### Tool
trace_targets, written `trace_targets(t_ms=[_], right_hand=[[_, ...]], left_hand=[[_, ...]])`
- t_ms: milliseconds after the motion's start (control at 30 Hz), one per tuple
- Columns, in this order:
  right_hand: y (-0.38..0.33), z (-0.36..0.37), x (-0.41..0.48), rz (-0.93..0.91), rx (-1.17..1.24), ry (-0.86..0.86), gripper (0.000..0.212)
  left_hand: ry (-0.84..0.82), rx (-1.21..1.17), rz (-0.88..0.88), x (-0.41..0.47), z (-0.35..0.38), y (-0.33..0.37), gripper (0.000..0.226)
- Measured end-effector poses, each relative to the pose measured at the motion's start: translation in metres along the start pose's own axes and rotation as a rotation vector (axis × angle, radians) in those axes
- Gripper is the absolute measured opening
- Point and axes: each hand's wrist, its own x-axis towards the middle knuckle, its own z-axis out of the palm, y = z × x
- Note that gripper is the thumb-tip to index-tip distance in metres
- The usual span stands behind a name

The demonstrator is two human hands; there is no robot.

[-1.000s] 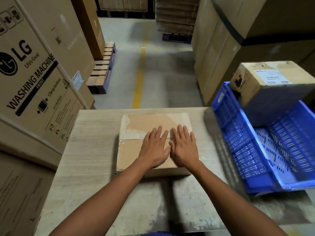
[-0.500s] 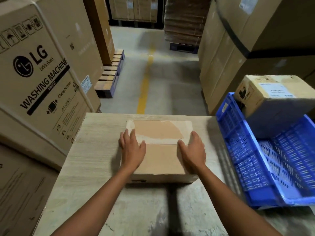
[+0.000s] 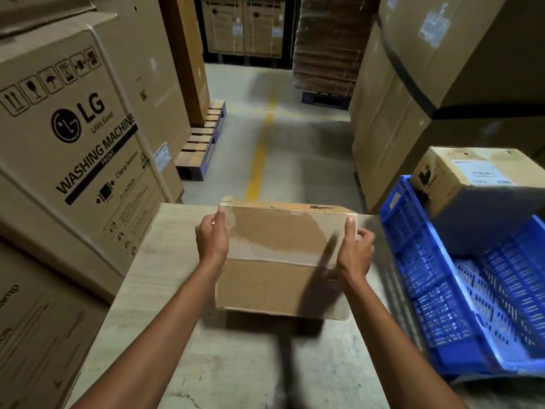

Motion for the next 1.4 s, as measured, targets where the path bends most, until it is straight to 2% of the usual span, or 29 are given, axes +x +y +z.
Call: trace_targets(t_ms=[100,200,433,533,600,633,733,800,867,967,1033,1133,1233,1300,1333,1400], right_hand=[[-0.008,-0.001,-0.007,0.019,0.034,-0.027,0.064],[-0.002,0.001,-0.017,0.056,-0.008,-0.071,0.073],[0.025,-0.004,-0.044,0.057,-0.028,-0.002,0.072],[0.027,0.001,-0.053,-0.144,-0.194,0.082,0.070],[0.025,0.007,-0.057,-0.302,-0.368,0.115,0.070],[0.025,0.010,-0.058,-0.386,-0.446,0.116,0.067],[0.023,0.021,-0.060,-0.658,-0.555,0.038,0.058],[0.020,0.031,-0.061,-0.793,-0.532,-0.092,0.051],[0.016,0.040,-0.059,-0.849,-0.615,-0.183,0.040],[0.005,0.049,-0.049,-0.875,-0.829,-0.174,0.025],[-0.002,0.053,-0.042,-0.856,-0.971,-0.216,0.032],[-0.015,0.060,-0.033,-0.869,-1.136,-0.315,0.039],[-0.019,0.060,-0.024,-0.943,-1.160,-0.416,0.037],[-0.014,0.059,-0.021,-0.936,-1.059,-0.361,0.033],[-0.011,0.059,-0.023,-0.915,-0.988,-0.303,0.034],[-0.006,0.059,-0.025,-0.839,-0.952,-0.272,0.049]], left_hand=[[0.072,-0.016,-0.008,-0.010,-0.010,0.004,0.047],[0.071,0.041,0.044,-0.019,-0.019,-0.006,0.049],[0.014,0.130,0.103,-0.036,-0.032,-0.039,0.028],[-0.026,0.278,0.319,-0.046,-0.035,-0.034,0.046],[-0.053,0.529,0.550,-0.049,-0.034,-0.032,0.057],[-0.053,0.649,0.667,-0.050,-0.031,-0.030,0.056],[-0.108,0.747,0.906,-0.052,-0.022,-0.025,0.047],[-0.243,0.723,0.970,-0.049,-0.015,-0.020,0.051],[-0.423,0.812,0.954,-0.045,-0.008,-0.012,0.056],[-0.629,1.110,0.861,-0.039,0.003,0.000,0.056],[-0.684,1.273,0.842,-0.038,0.008,0.005,0.055],[-0.675,1.370,0.881,-0.033,0.012,0.015,0.052],[-0.597,1.277,1.019,-0.024,0.018,0.023,0.040],[-0.589,1.089,0.977,-0.017,0.022,0.021,0.038],[-0.590,1.016,0.910,-0.014,0.023,0.017,0.043],[-0.586,1.011,0.767,-0.012,0.027,0.010,0.071]])
